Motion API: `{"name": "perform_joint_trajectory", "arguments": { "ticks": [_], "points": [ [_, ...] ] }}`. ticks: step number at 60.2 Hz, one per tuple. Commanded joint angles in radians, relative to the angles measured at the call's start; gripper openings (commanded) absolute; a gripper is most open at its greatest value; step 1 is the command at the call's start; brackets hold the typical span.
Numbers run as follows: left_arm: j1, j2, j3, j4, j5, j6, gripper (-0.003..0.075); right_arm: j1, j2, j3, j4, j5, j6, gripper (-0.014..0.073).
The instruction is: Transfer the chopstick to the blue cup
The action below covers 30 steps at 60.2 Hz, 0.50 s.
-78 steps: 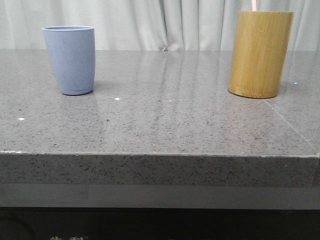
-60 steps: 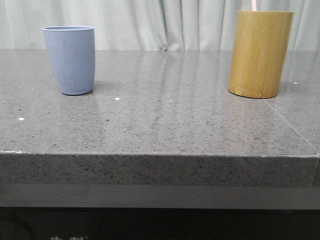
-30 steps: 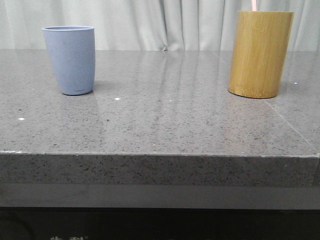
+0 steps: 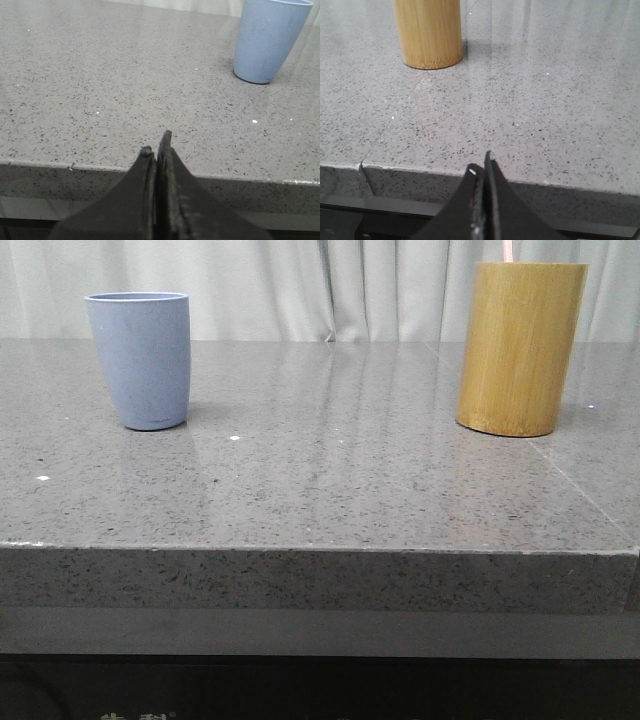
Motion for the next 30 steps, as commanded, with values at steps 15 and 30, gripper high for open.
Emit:
{"name": "perform_joint_trajectory", "arguments": {
  "ticks": [15, 30],
  "points": [
    [0.001, -0.024, 0.009, -0.009, -0.113, -0.008, -0.0019, -0.008, -0.02, -0.004, -0.004, -0.091, -0.004, -0.0068],
    [0.001, -0.024, 0.009, 0.014, -0.201, -0.008, -0.0019, -0.008, -0.02, -0.005, -0.004, -0.157, -0.004, -0.0068]
  ]
}}
